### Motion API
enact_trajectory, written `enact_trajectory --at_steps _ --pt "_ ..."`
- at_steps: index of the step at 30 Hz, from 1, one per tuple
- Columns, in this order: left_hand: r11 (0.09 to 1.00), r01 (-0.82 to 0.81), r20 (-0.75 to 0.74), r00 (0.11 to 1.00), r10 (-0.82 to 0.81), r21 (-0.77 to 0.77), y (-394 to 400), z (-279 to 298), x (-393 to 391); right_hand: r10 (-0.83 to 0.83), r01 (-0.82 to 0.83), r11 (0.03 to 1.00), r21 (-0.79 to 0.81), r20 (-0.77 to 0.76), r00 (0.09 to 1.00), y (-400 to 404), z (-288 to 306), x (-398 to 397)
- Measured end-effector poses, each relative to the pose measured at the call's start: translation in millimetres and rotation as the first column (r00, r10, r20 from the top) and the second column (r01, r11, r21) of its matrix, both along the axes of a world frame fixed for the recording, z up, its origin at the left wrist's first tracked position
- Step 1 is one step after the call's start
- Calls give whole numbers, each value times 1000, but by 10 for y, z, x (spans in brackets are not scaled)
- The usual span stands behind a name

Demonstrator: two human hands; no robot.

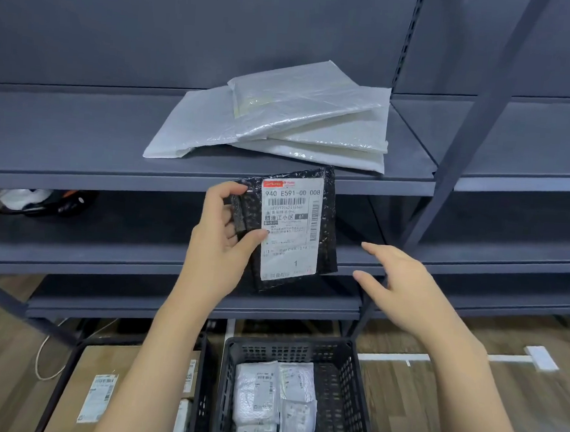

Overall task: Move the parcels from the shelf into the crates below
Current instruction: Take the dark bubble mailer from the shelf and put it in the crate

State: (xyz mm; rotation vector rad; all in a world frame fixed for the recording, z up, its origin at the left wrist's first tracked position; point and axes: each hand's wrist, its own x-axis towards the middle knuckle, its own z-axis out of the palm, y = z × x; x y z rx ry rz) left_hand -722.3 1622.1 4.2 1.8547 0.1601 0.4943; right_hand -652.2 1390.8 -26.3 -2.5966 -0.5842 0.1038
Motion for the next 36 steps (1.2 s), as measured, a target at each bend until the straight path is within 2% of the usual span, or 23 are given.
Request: enact_trajectory --at_steps 7,13,20,27,36 --pt "996 -24 -61 998 30 91 -126 -99 13 -26 26 1000 -5 -10 1000 -140 -58 -60" --pt "997 -5 -131 991 16 83 -330 -274 44 -38 38 999 -10 -56 998 -357 -236 -112" --pt "994 -40 -321 945 71 103 -676 -724 70 -45 37 998 -48 -178 983 -711 -584 -182" --pt "981 -79 -542 824 163 176 -1003 -1418 -14 -63 35 996 -83 -357 932 -980 -1072 -237" --pt "981 18 -764 630 138 192 -918 -2663 -197 -73 -6 990 -143 -542 837 -1036 -1909 -214"
